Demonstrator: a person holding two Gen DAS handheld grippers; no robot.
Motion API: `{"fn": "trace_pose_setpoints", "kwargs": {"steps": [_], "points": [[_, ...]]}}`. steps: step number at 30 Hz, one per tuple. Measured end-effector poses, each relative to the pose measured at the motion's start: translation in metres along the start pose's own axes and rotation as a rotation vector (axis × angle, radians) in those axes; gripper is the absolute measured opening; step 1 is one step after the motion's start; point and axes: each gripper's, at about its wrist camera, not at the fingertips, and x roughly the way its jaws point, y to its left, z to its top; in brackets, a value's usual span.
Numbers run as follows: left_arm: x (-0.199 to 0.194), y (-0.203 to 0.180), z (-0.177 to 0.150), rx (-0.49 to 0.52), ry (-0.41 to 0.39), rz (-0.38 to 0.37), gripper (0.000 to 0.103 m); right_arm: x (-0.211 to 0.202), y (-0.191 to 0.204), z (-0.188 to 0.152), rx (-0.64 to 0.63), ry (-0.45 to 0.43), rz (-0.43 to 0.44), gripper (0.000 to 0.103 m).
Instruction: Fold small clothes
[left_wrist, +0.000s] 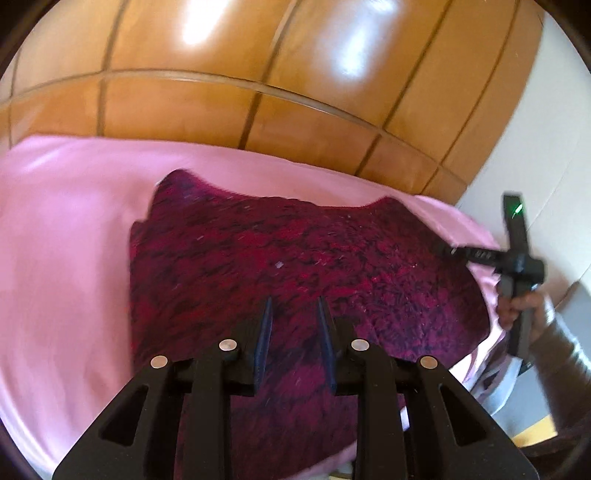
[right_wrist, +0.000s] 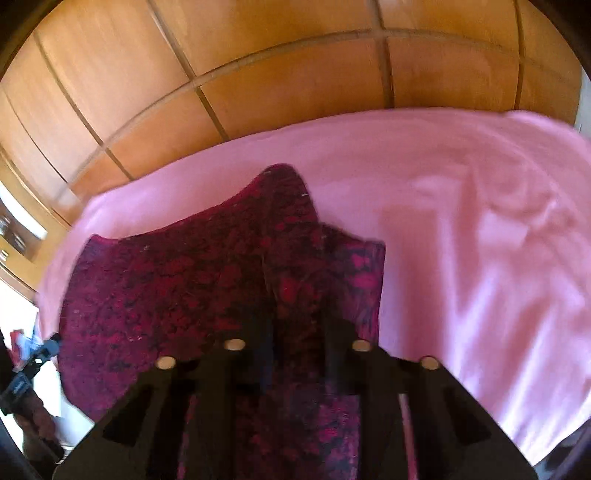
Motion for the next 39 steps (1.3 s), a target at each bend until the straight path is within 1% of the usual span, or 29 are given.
{"fn": "trace_pose_setpoints", "kwargs": {"steps": [2, 3, 5, 7, 9, 12, 13, 14, 15, 16, 17, 19, 20, 21, 23, 24, 25, 26, 28, 30, 31, 32, 33, 34, 36, 37, 39], "points": [[0.016, 0.003, 0.0, 0.026, 0.039, 0.066, 0.022, -0.007, 0.002, 0.004, -0.009, -0.04, -0.042, 0.013], [0.03, 0.008, 0.002, 0.009, 0.065, 0.094, 0.022, -0.005, 0.001, 0.005, -0.007, -0.044, -0.065, 0.013], [0.044, 0.02, 0.002, -0.021, 0.099, 0.087, 0.022, 0.015, -0.005, 0.001, 0.007, -0.005, -0.118, 0.013], [0.045, 0.026, 0.003, -0.063, 0.098, 0.067, 0.022, 0.034, -0.005, -0.009, 0.005, 0.035, -0.135, 0.014], [0.039, 0.03, 0.001, -0.098, 0.091, 0.051, 0.022, 0.034, -0.004, -0.014, -0.017, 0.021, -0.159, 0.015], [0.021, 0.034, -0.001, -0.136, 0.056, 0.024, 0.022, 0.028, -0.005, -0.011, 0.009, 0.011, -0.162, 0.021], [0.013, 0.036, -0.001, -0.147, 0.039, 0.03, 0.022, 0.025, -0.004, -0.011, 0.002, 0.003, -0.173, 0.026], [0.001, 0.041, -0.001, -0.171, 0.009, 0.048, 0.022, 0.021, -0.001, -0.009, -0.01, -0.012, -0.192, 0.038], [-0.008, 0.049, -0.001, -0.204, -0.016, 0.065, 0.022, 0.013, 0.002, -0.01, -0.023, -0.04, -0.223, 0.047], [-0.02, 0.061, -0.003, -0.252, -0.041, 0.082, 0.025, 0.003, 0.006, -0.011, -0.034, -0.082, -0.258, 0.056], [-0.028, 0.069, -0.005, -0.284, -0.059, 0.093, 0.031, -0.006, 0.011, -0.012, -0.04, -0.113, -0.269, 0.056], [-0.045, 0.087, -0.012, -0.33, -0.081, 0.113, 0.031, -0.022, 0.022, -0.013, -0.059, -0.176, -0.255, 0.057], [-0.049, 0.089, -0.017, -0.337, -0.08, 0.113, 0.031, -0.027, 0.029, -0.014, -0.073, -0.193, -0.237, 0.06], [-0.051, 0.094, -0.021, -0.348, -0.074, 0.104, 0.031, -0.031, 0.039, -0.017, -0.093, -0.197, -0.19, 0.062], [-0.049, 0.096, -0.03, -0.37, -0.038, 0.056, 0.031, -0.025, 0.062, -0.013, -0.125, -0.181, -0.104, 0.063], [-0.046, 0.095, -0.033, -0.374, -0.016, 0.029, 0.031, -0.022, 0.077, -0.018, -0.155, -0.164, -0.051, 0.063], [-0.044, 0.093, -0.039, -0.372, 0.012, 0.003, 0.031, -0.018, 0.089, -0.021, -0.179, -0.151, -0.023, 0.064], [-0.044, 0.091, -0.043, -0.368, 0.027, -0.007, 0.031, -0.014, 0.102, -0.025, -0.208, -0.137, 0.007, 0.064], [-0.047, 0.085, -0.05, -0.369, 0.039, -0.035, 0.031, -0.007, 0.124, -0.032, -0.248, -0.115, 0.056, 0.064], [-0.052, 0.081, -0.059, -0.377, 0.042, -0.085, 0.031, 0.001, 0.139, -0.038, -0.274, -0.089, 0.098, 0.064], [-0.053, 0.078, -0.063, -0.367, 0.041, -0.088, 0.031, 0.005, 0.144, -0.041, -0.287, -0.082, 0.102, 0.064], [-0.053, 0.072, -0.067, -0.334, 0.054, -0.066, 0.019, 0.009, 0.149, -0.045, -0.298, -0.071, 0.1, 0.064], [-0.051, 0.069, -0.07, -0.308, 0.071, -0.034, 0.014, 0.016, 0.149, -0.046, -0.301, -0.052, 0.096, 0.064], [-0.048, 0.068, -0.073, -0.291, 0.09, -0.006, 0.013, 0.027, 0.148, -0.049, -0.289, -0.016, 0.082, 0.063], [-0.041, 0.074, -0.084, -0.322, 0.128, 0.007, 0.013, 0.042, 0.142, -0.053, -0.259, 0.027, 0.099, 0.063], [-0.04, 0.076, -0.089, -0.335, 0.14, 0.007, 0.013, 0.048, 0.138, -0.056, -0.247, 0.028, 0.117, 0.063], [-0.05, 0.072, -0.087, -0.322, 0.117, 0.008, 0.014, 0.048, 0.137, -0.059, -0.239, 0.018, 0.125, 0.063]]}}
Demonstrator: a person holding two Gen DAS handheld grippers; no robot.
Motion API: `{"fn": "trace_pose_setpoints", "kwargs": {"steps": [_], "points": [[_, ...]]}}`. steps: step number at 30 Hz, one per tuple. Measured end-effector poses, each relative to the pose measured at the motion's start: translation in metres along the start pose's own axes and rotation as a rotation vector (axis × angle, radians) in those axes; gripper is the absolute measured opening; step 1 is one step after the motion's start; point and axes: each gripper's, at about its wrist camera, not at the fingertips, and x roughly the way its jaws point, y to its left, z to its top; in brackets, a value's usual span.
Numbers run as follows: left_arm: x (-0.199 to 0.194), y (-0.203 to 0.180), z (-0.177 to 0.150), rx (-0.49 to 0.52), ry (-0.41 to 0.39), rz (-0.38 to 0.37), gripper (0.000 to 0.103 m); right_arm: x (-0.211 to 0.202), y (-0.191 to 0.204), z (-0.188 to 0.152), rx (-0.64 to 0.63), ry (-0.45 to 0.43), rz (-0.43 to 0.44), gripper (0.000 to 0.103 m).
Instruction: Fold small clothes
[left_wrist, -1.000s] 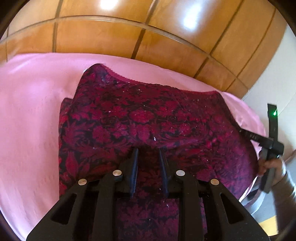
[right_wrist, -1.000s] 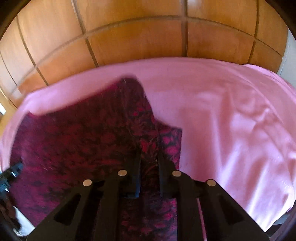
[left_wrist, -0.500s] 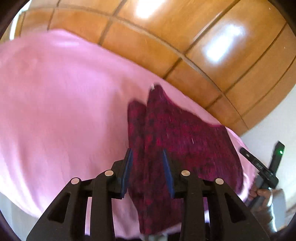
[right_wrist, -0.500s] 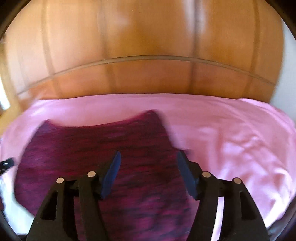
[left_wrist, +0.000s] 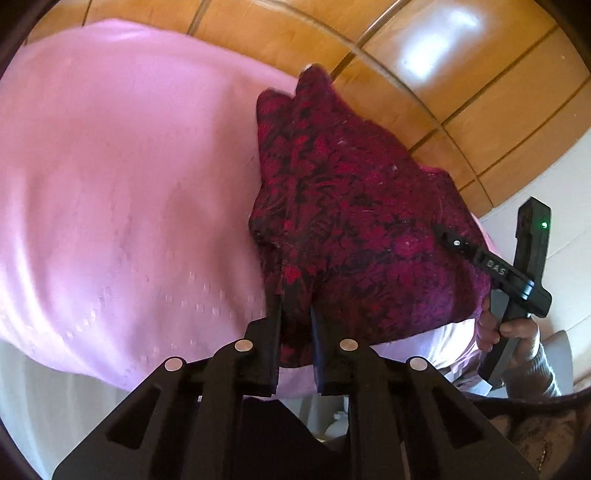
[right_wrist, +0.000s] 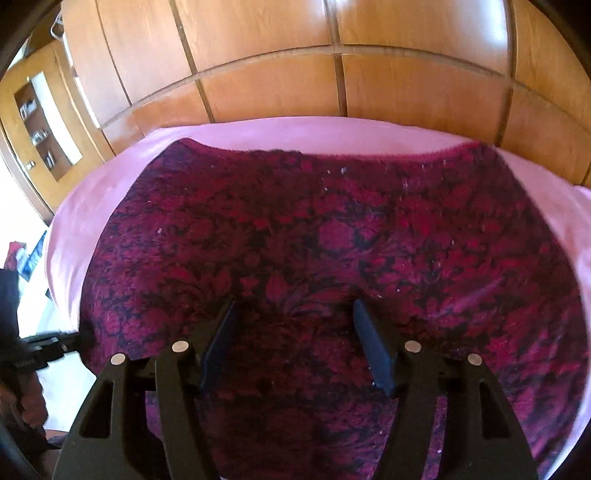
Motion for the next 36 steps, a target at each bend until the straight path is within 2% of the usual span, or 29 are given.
{"fn": "trace_pose_setpoints", "kwargs": {"steps": [2, 3, 5, 9, 11, 15, 16, 17, 21, 25, 26, 28, 29, 32, 36], "points": [[-0.012, -0.001, 0.008, -0.018, -0.046, -0.036, 0.019, 0.0, 0.002, 0.002, -0.005, 0.0, -0.012, 0.064], [-0.017, -0.001, 0.015, -0.023, -0.072, -0.044, 0.031, 0.001, 0.002, 0.002, 0.0, 0.0, -0.009, 0.064], [-0.025, 0.0, 0.035, -0.041, -0.14, -0.038, 0.046, 0.0, 0.004, 0.002, 0.004, 0.0, -0.009, 0.065], [-0.012, -0.009, 0.08, -0.008, -0.165, 0.013, 0.046, 0.001, 0.002, 0.003, 0.008, -0.007, -0.011, 0.065], [0.009, -0.012, 0.102, -0.006, -0.11, 0.022, 0.046, -0.001, 0.003, -0.002, 0.007, -0.012, -0.013, 0.065], [0.034, -0.013, 0.127, -0.014, -0.071, 0.024, 0.046, -0.002, 0.004, -0.002, 0.003, -0.02, -0.013, 0.067], [0.04, -0.011, 0.132, -0.019, -0.066, 0.035, 0.042, -0.002, 0.005, -0.003, 0.002, -0.023, -0.012, 0.068], [0.045, -0.01, 0.138, -0.024, -0.063, 0.051, 0.017, -0.002, 0.005, -0.004, 0.002, -0.025, -0.013, 0.068], [0.06, -0.013, 0.135, -0.01, -0.083, 0.185, 0.014, -0.002, 0.005, -0.004, 0.002, -0.032, -0.012, 0.069], [0.064, -0.008, 0.121, -0.005, -0.116, 0.231, 0.015, -0.002, 0.006, -0.005, 0.0, -0.039, -0.01, 0.07], [0.059, -0.008, 0.123, -0.009, -0.116, 0.24, 0.018, -0.002, 0.006, -0.005, -0.001, -0.042, -0.01, 0.07], [0.051, -0.018, 0.123, 0.016, -0.144, 0.304, 0.033, -0.001, 0.006, -0.007, -0.002, -0.045, -0.008, 0.071], [0.044, -0.026, 0.122, 0.036, -0.176, 0.364, 0.045, -0.001, 0.006, -0.007, -0.001, -0.046, -0.006, 0.071], [0.023, -0.047, 0.114, 0.091, -0.25, 0.405, 0.046, -0.002, 0.006, -0.009, 0.002, -0.051, -0.005, 0.071], [0.002, -0.074, 0.099, 0.153, -0.322, 0.408, 0.046, -0.001, 0.006, -0.011, 0.002, -0.049, -0.005, 0.072]]}}
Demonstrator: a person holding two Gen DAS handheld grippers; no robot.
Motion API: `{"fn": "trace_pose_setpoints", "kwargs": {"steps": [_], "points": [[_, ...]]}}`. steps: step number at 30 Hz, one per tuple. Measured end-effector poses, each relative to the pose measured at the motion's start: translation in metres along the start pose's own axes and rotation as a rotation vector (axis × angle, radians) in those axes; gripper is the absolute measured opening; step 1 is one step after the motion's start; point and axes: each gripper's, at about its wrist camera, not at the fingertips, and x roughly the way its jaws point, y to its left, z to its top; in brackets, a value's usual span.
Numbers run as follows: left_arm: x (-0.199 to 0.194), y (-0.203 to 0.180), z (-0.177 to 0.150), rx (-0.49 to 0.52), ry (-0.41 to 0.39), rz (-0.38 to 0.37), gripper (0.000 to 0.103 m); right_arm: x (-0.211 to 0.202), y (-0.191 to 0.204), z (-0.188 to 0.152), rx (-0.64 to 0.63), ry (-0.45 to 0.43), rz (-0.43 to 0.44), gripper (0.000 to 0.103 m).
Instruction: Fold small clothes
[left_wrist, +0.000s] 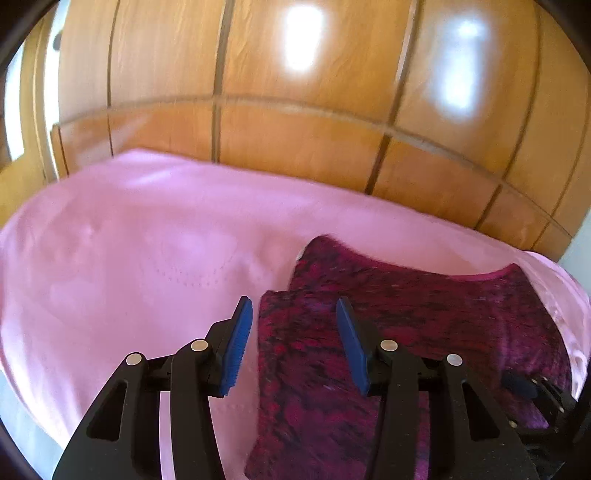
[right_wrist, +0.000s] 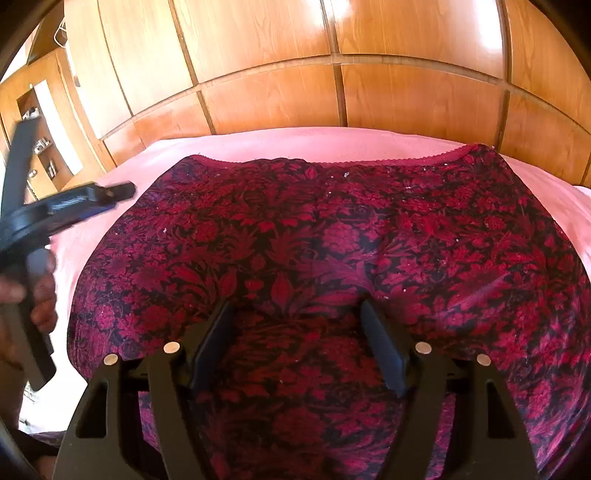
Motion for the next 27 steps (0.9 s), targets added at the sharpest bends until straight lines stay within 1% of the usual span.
{"fn": "trace_pose_setpoints", "kwargs": {"steps": [2, 8, 15, 16, 17, 19, 22, 24, 26, 27], "points": [[-0.011, -0.01, -0.003, 0.033, -0.023, 0.0, 0.046, 0.001, -0.001, 0.001, 0.002, 0.005, 0.006, 0.072], [-0.022, -0.033, -0.012, 0.103, -0.034, -0.018, 0.046, -0.006, -0.009, 0.008, 0.033, 0.021, 0.04, 0.072], [-0.02, -0.043, -0.023, 0.131, -0.008, -0.041, 0.046, -0.019, -0.02, 0.01, 0.071, 0.016, 0.047, 0.072], [-0.02, -0.045, -0.024, 0.137, -0.008, -0.043, 0.046, -0.026, -0.023, 0.012, 0.087, 0.0, 0.052, 0.073], [-0.019, -0.046, -0.025, 0.148, -0.007, -0.042, 0.046, -0.033, -0.026, 0.013, 0.094, -0.021, 0.051, 0.077], [-0.015, -0.048, -0.026, 0.154, 0.005, -0.043, 0.046, -0.041, -0.033, 0.016, 0.09, -0.043, 0.017, 0.08], [-0.004, -0.048, -0.03, 0.147, 0.044, -0.049, 0.046, -0.043, -0.052, 0.018, 0.125, -0.038, -0.024, 0.08], [0.004, -0.047, -0.034, 0.144, 0.07, -0.043, 0.046, -0.04, -0.068, 0.018, 0.16, -0.019, -0.066, 0.08], [0.017, -0.043, -0.039, 0.128, 0.12, -0.046, 0.046, -0.036, -0.079, 0.016, 0.184, 0.011, -0.072, 0.078], [0.022, -0.041, -0.042, 0.118, 0.131, -0.054, 0.046, -0.03, -0.083, 0.015, 0.186, 0.031, -0.077, 0.076]]}}
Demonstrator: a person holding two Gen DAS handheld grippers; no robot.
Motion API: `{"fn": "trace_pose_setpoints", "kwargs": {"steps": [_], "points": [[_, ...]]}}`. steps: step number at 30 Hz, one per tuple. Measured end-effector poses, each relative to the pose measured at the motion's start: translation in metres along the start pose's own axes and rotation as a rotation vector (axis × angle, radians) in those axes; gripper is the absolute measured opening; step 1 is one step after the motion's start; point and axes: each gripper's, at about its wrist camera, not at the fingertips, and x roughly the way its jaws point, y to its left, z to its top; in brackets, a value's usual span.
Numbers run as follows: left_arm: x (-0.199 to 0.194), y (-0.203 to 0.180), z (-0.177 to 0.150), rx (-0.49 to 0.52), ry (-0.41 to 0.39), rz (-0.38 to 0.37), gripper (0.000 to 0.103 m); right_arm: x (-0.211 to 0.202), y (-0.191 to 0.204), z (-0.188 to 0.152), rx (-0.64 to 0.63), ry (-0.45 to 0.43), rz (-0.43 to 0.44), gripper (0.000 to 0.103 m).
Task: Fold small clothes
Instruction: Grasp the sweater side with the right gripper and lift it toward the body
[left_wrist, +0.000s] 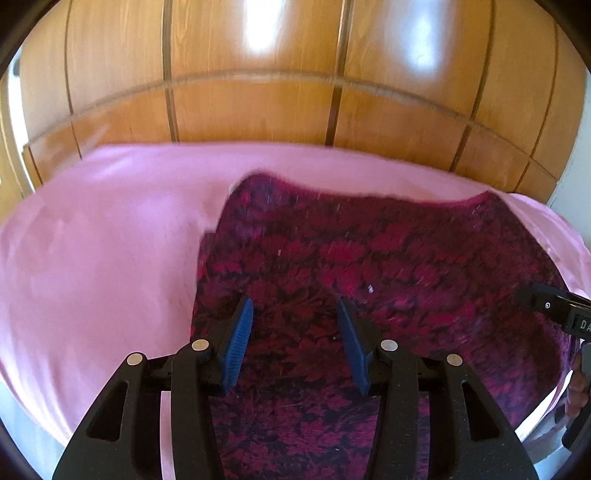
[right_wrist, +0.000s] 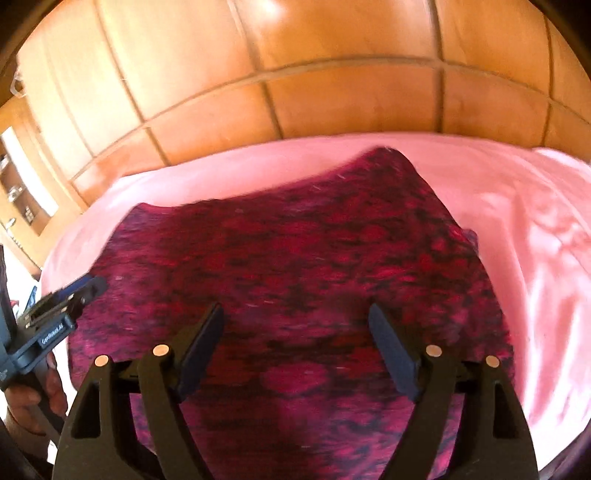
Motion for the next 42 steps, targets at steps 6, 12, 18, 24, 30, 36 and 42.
{"fn": "trace_pose_setpoints", "kwargs": {"steps": [6, 12, 18, 24, 30, 36, 42], "points": [[0.007, 0.005, -0.001, -0.032, 0.003, -0.023, 0.046, 0.009, -0.002, 0.001, -0.024, 0.011, 0.002, 0.076], [-0.008, 0.005, 0.003, -0.03, -0.02, -0.024, 0.046, -0.025, -0.024, 0.017, 0.042, -0.02, 0.119, 0.077], [-0.029, -0.004, 0.005, -0.034, -0.064, -0.118, 0.046, -0.06, -0.103, 0.031, 0.251, -0.135, 0.102, 0.081], [-0.035, -0.031, -0.003, 0.04, -0.046, -0.237, 0.046, -0.033, -0.151, 0.012, 0.402, -0.049, 0.193, 0.082], [-0.014, -0.046, -0.011, 0.113, 0.034, -0.23, 0.046, -0.012, -0.157, -0.016, 0.434, 0.063, 0.355, 0.082], [-0.005, -0.039, -0.008, 0.078, 0.061, -0.27, 0.047, -0.009, -0.141, -0.033, 0.364, 0.1, 0.41, 0.083], [-0.003, -0.039, -0.01, 0.085, 0.062, -0.272, 0.047, -0.02, -0.11, -0.027, 0.257, 0.102, 0.337, 0.053]]}}
